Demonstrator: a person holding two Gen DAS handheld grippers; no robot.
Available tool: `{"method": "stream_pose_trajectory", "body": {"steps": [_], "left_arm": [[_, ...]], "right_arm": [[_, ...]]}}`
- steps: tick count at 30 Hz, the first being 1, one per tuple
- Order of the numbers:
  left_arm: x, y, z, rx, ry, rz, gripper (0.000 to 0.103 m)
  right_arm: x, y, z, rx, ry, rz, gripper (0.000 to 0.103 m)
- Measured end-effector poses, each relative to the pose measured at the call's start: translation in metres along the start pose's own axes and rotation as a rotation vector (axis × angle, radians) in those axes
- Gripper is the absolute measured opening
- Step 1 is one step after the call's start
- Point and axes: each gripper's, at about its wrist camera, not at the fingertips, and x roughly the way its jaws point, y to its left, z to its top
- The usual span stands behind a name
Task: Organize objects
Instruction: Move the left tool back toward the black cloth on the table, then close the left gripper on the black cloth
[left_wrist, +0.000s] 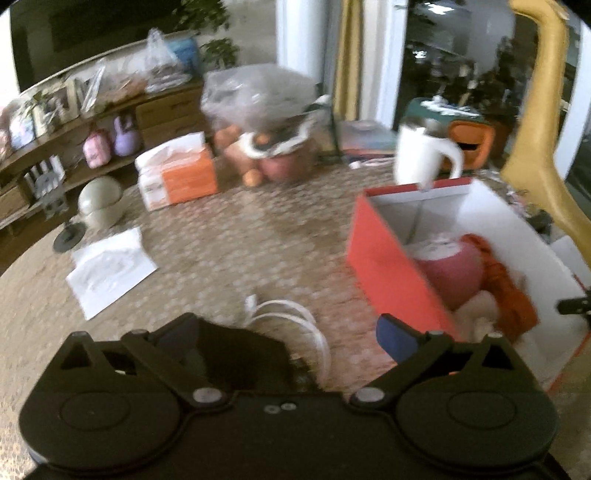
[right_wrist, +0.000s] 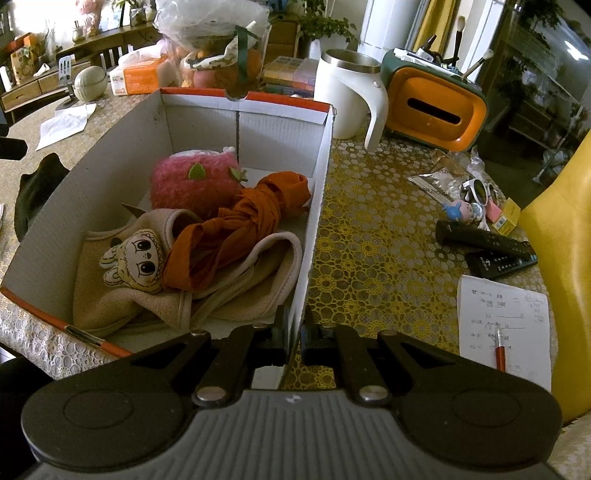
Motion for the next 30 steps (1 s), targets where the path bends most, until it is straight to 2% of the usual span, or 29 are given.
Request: {"method": "stream_pose_trajectory", "body": {"steps": [5, 10, 18, 23, 28, 30], "left_arm": [[0.02, 0.031, -0.009, -0.056, 0.04, 0.06, 0.102], [0.039, 0.058, -0.017, -0.143, 0.086, 0.058, 0.102], [0.065, 0.068, -0.028, -0.174, 0.134, 0.096, 0.102], [0.078, 0.064, -0.032, -0.138, 0.155, 0.133, 0.101], [0.085, 0.059, -0.038, -0.114, 0.161, 0.16, 0.091], [0.087, 0.058, -0.039, -0.111, 0.161, 0.156, 0.082]], "right_arm": [[0.0, 0.0, 0.0, -0.004, 0.005, -0.005, 0.006], [0.001, 0.0, 0.0, -0.005, 0.011, -0.008, 0.006], [0.0, 0.001, 0.0, -0.009, 0.019, -0.015, 0.006], [0.0, 0.001, 0.001, -0.012, 0.021, -0.017, 0.006], [0.001, 0.001, 0.001, -0.013, 0.022, -0.018, 0.006], [0.001, 0.001, 0.001, -0.014, 0.022, -0.019, 0.006]]}}
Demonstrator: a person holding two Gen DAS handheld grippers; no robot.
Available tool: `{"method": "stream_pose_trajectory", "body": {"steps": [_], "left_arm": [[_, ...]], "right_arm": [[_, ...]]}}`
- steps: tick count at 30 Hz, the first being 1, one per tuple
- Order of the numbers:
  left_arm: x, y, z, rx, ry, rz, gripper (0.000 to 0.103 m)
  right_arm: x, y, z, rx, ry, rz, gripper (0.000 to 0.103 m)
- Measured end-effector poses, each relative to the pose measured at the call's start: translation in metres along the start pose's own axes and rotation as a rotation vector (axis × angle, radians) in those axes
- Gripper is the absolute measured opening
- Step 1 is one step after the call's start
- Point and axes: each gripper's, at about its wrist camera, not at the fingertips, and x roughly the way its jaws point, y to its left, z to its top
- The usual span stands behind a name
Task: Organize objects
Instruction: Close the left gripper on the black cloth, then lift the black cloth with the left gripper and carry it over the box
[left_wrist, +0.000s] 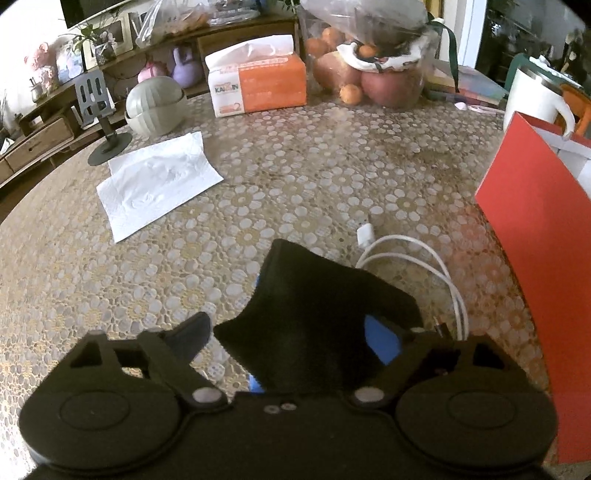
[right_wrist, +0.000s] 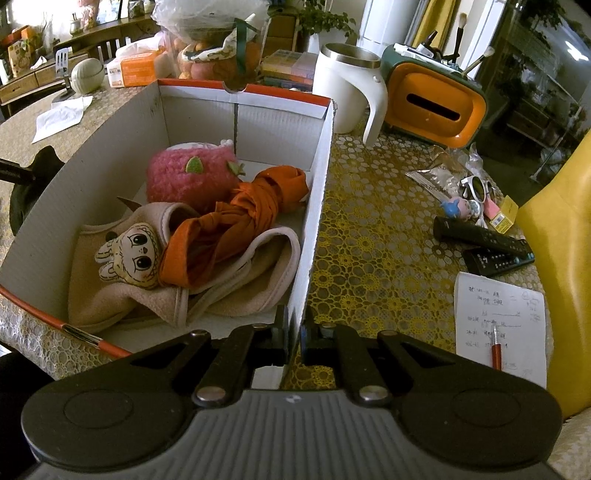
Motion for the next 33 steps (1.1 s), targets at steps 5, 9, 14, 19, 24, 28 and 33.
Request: {"method": "stream_pose_trajectory", "body": {"steps": [5, 9, 14, 19, 24, 28, 33], "left_arm": [[-0.004, -0.002, 0.0, -0.004, -0.022, 0.013, 0.075], [-0.006, -0.003, 0.0, 0.002, -0.027, 0.018, 0.064], [-0.011, -0.008, 0.001, 0.026, -0.039, 0.016, 0.046], [-0.022, -0.012, 0.004, 0.036, -0.064, 0.013, 0.033], [-0.039, -0.013, 0.013, 0.036, -0.083, -0.028, 0.015], [-0.056, -0.02, 0.019, 0.065, -0.097, -0.067, 0.01], [-0.085, -0.028, 0.029, 0.079, -0.144, -0.128, 0.009]], "right_arm": [[0.0, 0.0, 0.0, 0.0, 0.0, 0.0, 0.006], [0.0, 0.0, 0.0, -0.001, 0.0, -0.001, 0.006], [0.0, 0.001, 0.0, -0.001, 0.0, 0.0, 0.006], [0.0, 0.001, 0.0, -0.002, 0.001, 0.0, 0.006], [0.0, 0.001, 0.0, -0.001, 0.0, 0.0, 0.006], [0.0, 0.001, 0.0, -0.003, -0.001, -0.002, 0.006], [0.0, 0.001, 0.0, -0.005, -0.001, -0.002, 0.006]]}}
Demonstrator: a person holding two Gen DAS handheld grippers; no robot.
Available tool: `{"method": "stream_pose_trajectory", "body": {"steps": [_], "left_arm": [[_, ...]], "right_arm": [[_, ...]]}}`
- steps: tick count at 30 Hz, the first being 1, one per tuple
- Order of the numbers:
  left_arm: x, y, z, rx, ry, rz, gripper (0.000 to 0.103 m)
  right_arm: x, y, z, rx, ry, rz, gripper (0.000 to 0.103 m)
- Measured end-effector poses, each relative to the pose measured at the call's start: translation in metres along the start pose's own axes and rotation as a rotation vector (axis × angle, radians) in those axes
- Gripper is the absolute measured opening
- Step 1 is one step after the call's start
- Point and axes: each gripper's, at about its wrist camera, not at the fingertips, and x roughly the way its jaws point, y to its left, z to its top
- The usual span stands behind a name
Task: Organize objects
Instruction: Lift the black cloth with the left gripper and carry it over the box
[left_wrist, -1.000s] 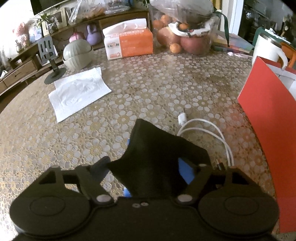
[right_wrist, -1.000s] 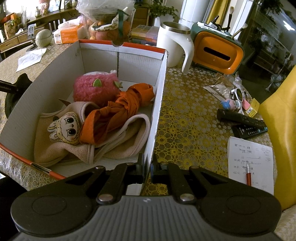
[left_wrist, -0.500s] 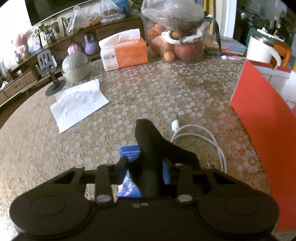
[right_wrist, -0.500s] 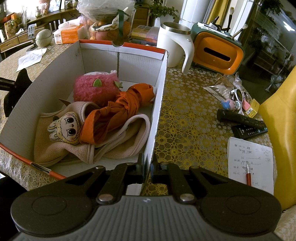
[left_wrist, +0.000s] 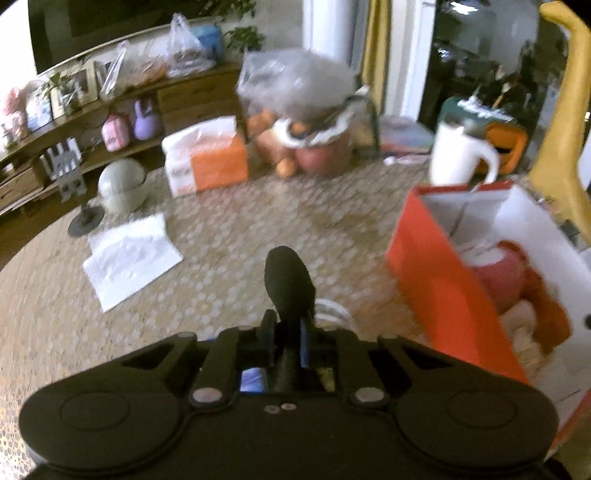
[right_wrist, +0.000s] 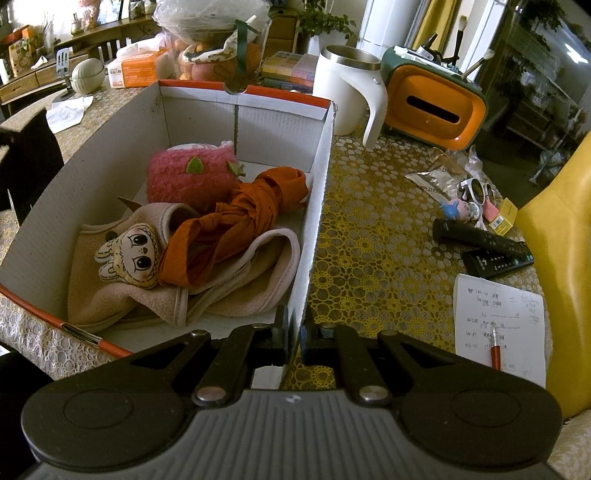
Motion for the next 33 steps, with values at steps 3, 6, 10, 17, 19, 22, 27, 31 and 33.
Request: {"method": "stream_pose_trajectory", "body": {"steps": [3, 6, 10, 17, 19, 22, 27, 31, 33], "left_arm": [[-0.014, -0.011, 0.009, 0.025, -0.019, -0.029, 0.009], [-0.028, -0.022, 0.016, 0.049, -0.045, -0.073, 0.009], [-0.039, -0.042, 0.025, 0.085, -0.061, -0.121, 0.009], [-0.055, -0.076, 0.037, 0.146, -0.099, -0.184, 0.009], [-0.059, -0.085, 0.04, 0.163, -0.111, -0.199, 0.009], [-0.064, -0.098, 0.047, 0.184, -0.126, -0.22, 0.009], [-0.072, -0.117, 0.055, 0.202, -0.145, -0.282, 0.009], [-0.074, -0.136, 0.056, 0.209, -0.142, -0.353, 0.009], [-0.073, -0.147, 0.054, 0.22, -0.139, -0.382, 0.009]], "right_arm": [[-0.001, -0.001, 0.0, 0.0, 0.0, 0.0, 0.006], [-0.001, -0.001, 0.0, 0.002, 0.0, 0.0, 0.006], [-0.002, -0.002, 0.0, -0.001, -0.001, -0.001, 0.006], [-0.002, -0.001, 0.002, 0.004, -0.003, 0.002, 0.006], [-0.002, -0.001, 0.001, 0.003, -0.004, 0.002, 0.006], [-0.002, 0.0, 0.0, 0.001, -0.005, 0.0, 0.006], [-0.002, 0.001, 0.0, 0.002, -0.006, 0.0, 0.006], [-0.002, 0.001, -0.001, 0.002, -0.006, 0.0, 0.006], [-0.002, 0.002, -0.001, 0.002, -0.006, 0.0, 0.006]]}}
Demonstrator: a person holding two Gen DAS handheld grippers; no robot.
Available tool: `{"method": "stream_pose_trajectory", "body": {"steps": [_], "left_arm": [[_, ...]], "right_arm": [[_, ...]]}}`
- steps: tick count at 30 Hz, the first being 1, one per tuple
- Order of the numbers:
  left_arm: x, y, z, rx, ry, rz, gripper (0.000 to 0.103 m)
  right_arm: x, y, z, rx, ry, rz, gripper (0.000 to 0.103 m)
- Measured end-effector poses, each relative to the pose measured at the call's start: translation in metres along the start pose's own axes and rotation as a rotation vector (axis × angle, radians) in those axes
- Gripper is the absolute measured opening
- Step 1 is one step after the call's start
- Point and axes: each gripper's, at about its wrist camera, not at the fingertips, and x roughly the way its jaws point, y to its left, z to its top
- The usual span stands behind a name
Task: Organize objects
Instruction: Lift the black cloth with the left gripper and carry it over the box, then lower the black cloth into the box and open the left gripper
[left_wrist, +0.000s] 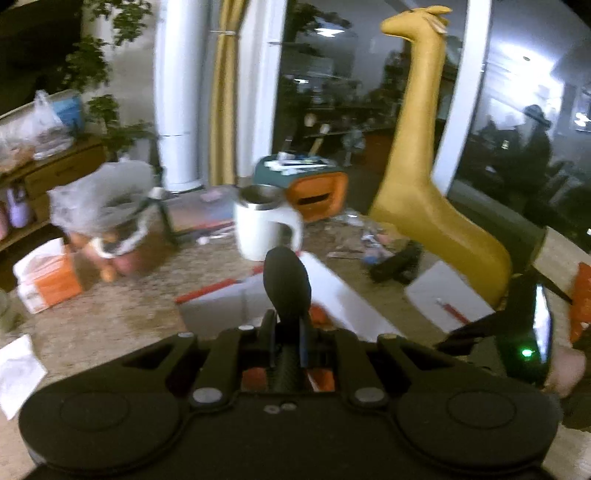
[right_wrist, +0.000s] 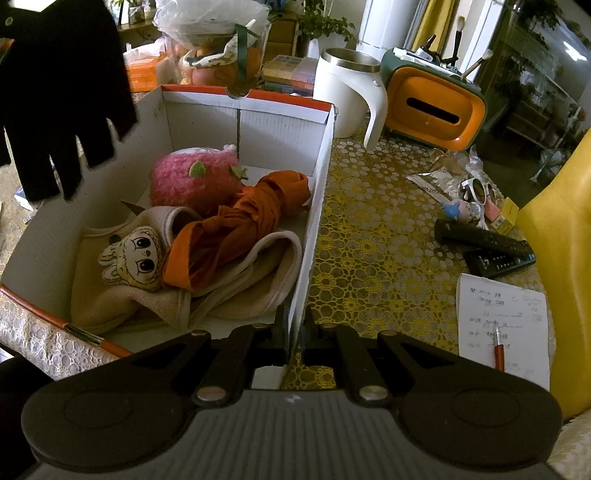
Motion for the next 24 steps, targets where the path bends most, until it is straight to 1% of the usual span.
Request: {"method": "stream_pose_trajectory", "body": {"steps": [5, 11, 19, 24], "left_arm": [[0.016, -0.029, -0.002, 0.022, 0.016, -0.068, 0.009], [0.034, -0.05, -0.007, 0.028, 0.028, -0.13, 0.009], [0.065, -0.062, -0.021, 0.021, 0.087, -0.156, 0.009], [0.086, -0.063, -0.029, 0.033, 0.119, -0.135, 0.009]], "right_arm": [[0.0, 0.0, 0.0, 0.001, 0.0, 0.0, 0.006], [0.0, -0.001, 0.0, 0.001, 0.0, 0.002, 0.006], [0.001, 0.0, -0.001, 0.001, -0.001, 0.004, 0.006], [0.001, 0.001, -0.001, 0.001, -0.003, 0.008, 0.006]]}}
